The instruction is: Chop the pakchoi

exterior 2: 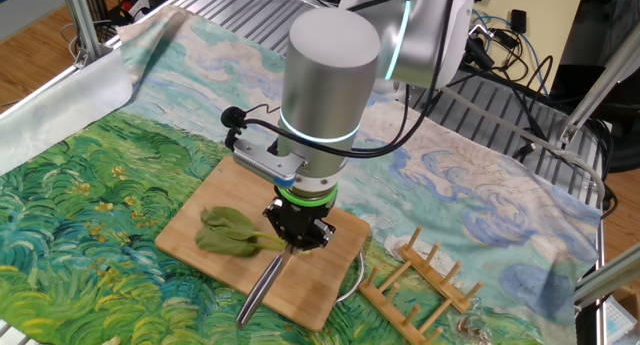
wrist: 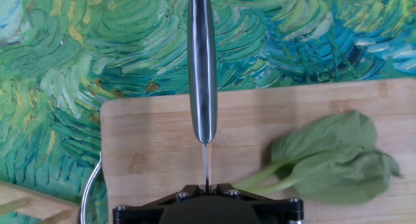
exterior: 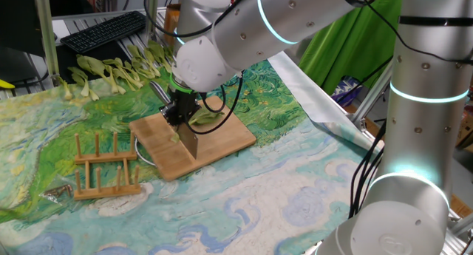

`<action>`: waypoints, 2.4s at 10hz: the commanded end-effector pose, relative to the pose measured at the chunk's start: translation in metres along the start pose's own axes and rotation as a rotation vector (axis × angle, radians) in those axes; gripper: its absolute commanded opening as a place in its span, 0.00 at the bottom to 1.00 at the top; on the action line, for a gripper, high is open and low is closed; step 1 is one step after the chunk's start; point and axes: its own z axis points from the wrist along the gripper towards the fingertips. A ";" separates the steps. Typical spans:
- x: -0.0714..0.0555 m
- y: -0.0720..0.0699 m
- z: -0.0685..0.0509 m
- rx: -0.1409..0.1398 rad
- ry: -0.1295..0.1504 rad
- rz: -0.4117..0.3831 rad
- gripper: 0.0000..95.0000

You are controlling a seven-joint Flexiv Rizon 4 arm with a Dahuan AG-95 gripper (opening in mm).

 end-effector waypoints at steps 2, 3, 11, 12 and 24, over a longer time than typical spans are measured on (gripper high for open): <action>-0.001 0.002 0.003 -0.012 -0.005 0.011 0.00; -0.001 0.002 0.001 -0.015 0.006 0.010 0.00; -0.003 0.006 0.003 -0.007 -0.002 0.009 0.00; -0.002 0.006 0.003 -0.011 -0.001 0.010 0.00; -0.004 0.015 0.003 -0.031 0.023 0.060 0.00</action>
